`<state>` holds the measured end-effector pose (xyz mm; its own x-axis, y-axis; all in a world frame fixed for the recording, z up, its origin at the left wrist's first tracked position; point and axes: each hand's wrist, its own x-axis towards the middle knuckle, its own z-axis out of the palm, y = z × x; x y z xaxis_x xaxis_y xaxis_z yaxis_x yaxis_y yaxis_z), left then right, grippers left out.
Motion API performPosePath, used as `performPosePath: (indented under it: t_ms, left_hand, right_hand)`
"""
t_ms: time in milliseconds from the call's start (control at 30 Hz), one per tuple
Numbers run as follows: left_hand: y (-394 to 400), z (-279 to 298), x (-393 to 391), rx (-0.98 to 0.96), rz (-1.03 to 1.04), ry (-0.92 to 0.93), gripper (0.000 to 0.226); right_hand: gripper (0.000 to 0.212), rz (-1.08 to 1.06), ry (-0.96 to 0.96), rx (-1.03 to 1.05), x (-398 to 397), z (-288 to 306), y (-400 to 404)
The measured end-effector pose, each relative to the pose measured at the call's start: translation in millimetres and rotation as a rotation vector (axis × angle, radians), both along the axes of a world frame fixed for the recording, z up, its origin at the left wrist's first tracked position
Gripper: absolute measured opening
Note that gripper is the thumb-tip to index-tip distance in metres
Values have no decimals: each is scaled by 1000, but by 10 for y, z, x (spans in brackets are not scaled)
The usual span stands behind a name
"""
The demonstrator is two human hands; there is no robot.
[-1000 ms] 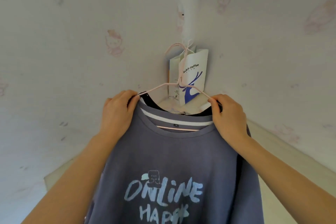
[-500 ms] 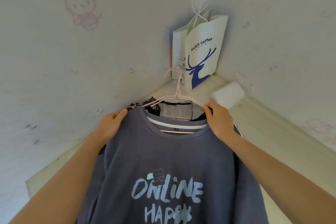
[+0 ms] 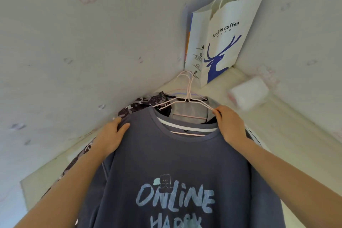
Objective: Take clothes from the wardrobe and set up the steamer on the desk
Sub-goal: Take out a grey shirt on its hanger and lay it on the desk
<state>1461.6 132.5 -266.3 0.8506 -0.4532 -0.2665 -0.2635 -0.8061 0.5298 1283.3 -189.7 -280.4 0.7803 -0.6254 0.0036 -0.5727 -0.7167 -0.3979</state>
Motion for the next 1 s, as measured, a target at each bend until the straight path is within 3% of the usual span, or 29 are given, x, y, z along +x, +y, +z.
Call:
performPosePath:
  t_ms: [200, 367, 767, 900, 1000]
  left_hand:
    - [-231, 102, 234, -33, 62, -167, 24]
    - [-523, 98, 372, 83, 22, -322, 31]
    - [-671, -320, 410, 183, 12, -400, 26]
    - [-666, -429, 390, 216, -3, -427, 25]
    - [-628, -480, 339, 233, -39, -433, 26]
  right_hand:
    - [30, 30, -35, -30, 391, 173, -160]
    - [31, -8, 30, -67, 538, 65, -350]
    - [24, 10, 130, -239, 640, -333, -411]
    - [6, 101, 226, -330, 607, -399, -396]
    - [12, 160, 283, -430, 572, -393, -391]
